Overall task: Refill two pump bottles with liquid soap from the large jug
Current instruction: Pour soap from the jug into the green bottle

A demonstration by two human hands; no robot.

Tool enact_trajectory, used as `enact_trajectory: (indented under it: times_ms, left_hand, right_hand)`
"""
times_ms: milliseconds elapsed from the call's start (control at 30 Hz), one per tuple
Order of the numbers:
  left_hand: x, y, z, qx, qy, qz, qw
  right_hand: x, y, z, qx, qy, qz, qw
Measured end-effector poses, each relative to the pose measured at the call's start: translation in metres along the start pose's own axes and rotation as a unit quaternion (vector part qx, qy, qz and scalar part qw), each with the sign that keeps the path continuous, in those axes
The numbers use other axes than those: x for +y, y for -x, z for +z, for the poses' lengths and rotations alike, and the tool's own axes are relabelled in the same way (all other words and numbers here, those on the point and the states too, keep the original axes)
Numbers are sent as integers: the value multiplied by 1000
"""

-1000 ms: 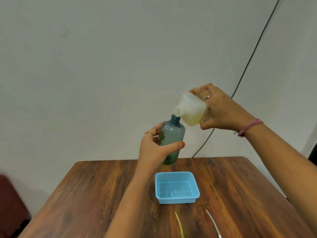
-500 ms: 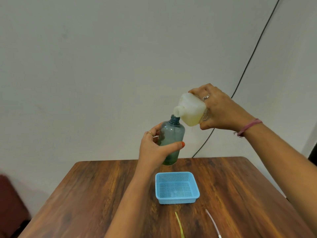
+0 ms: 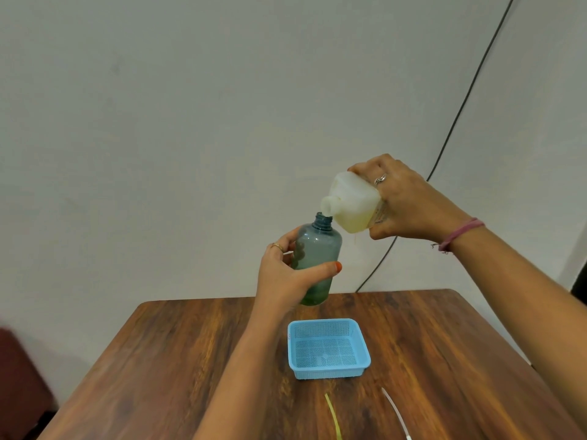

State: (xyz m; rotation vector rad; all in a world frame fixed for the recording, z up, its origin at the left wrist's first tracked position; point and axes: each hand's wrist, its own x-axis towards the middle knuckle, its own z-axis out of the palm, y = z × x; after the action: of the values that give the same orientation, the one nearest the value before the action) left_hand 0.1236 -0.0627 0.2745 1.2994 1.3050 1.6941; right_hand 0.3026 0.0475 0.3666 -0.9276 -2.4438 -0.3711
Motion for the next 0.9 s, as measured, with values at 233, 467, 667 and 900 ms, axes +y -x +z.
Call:
enact_trajectory:
  times_ms: [233,467,667,900]
  left_hand:
    - [-2,-3,1,1,-1,-1,1000]
    - [-3,-4,0,0,0,1,1000]
    - [-2,-3,0,-3,2,8,1000]
    - [-1,-1,0,-2,1,8,1000]
  right_hand:
    - [1,0,1,3,2,-1,1000]
    - [0,0,0,6,-2,1,1000]
    - [0,0,-1,3,3,3,1000]
    - [0,0,-3,1,11,4,1000]
